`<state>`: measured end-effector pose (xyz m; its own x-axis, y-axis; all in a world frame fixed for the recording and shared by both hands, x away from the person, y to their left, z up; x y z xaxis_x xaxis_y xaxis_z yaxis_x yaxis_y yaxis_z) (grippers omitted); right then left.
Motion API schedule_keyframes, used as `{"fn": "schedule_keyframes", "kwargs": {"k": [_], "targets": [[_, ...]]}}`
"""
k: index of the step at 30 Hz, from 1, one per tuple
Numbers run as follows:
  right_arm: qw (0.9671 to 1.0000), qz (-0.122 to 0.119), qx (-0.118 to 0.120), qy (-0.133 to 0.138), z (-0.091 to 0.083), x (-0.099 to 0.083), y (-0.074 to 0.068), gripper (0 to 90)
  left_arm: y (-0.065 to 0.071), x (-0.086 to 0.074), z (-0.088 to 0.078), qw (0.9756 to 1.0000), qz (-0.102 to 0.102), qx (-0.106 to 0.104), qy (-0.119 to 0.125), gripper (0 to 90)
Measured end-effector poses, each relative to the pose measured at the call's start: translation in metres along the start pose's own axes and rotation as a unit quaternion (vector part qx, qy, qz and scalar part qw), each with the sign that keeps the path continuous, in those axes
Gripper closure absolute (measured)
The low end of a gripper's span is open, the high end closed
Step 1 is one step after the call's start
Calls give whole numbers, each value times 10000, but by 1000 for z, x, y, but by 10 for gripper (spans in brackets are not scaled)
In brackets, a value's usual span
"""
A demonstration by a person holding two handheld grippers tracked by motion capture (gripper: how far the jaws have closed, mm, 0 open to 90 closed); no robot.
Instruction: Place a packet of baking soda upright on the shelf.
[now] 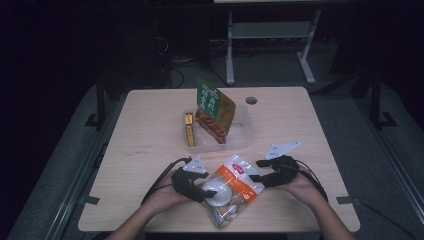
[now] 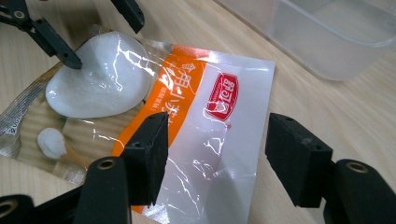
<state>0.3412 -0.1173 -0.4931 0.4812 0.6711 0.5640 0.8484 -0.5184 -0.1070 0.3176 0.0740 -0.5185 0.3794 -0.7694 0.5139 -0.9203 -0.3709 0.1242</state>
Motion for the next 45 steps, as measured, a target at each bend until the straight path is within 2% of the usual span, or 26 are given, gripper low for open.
{"fn": "schedule_keyframes", "kwargs": {"k": [1, 4, 9, 14, 23, 26, 31, 34, 35, 37, 40, 43, 45], "targets": [[10000, 15, 10, -4, 0, 0, 0, 392, -1, -1, 1, 10000, 2, -48, -43, 278], [10000, -12, 4, 16, 1, 0, 0, 390, 0, -2, 4, 9996, -160, -220, -10, 304], [10000, -28, -5, 19, 2, 1, 1, 389, 0, -3, 7, 9987, -244, -458, -9, 332], [10000, -26, -10, 22, 2, 1, 1, 389, 2, -3, 9, 9970, -315, -713, -11, 397], [9999, 9, -59, 142, -3, 3, 3, 389, 3, -2, 9, 9945, -395, -969, -84, 511], [9999, 7, -51, 153, -3, 3, 4, 388, 2, -2, 8, 9943, -411, -975, -127, 558], [9999, 8, -43, 156, -3, 3, 3, 383, 3, -2, 4, 9958, -256, -865, -132, 720], [9999, -13, -36, 164, -4, 3, 3, 382, 4, -1, 3, 9962, -163, -844, -117, 763], [9998, -22, -33, 175, -4, 3, 3, 381, 4, -2, 2, 9964, -56, -835, -155, 782], [9998, -11, -28, 213, -5, 4, 3, 376, 6, -2, 0, 9965, 25, -831, -129, 823], [9995, -7, 22, 328, -8, 5, 3, 371, 10, 0, -4, 9972, 161, -730, -82, 844], [9987, 29, 133, 488, -13, 7, 3, 365, 12, 4, -14, 9972, 426, -607, 7, 854], [9977, 53, 290, 614, -17, 9, 2, 364, 11, 7, -22, 9971, 569, -483, 115, 857]]}}
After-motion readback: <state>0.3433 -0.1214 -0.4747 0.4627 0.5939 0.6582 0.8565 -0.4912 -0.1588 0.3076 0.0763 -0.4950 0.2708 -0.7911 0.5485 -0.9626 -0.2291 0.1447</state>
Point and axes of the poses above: each handheld gripper's, and its own axes: z roughly forward along the jaws, x roughly out of its top, y roughly to its right, the point moved 9 cm from there along z, roughly forward along the jaws, and after that the axes turned 12 degrees about -y, right-handed, at the moved point
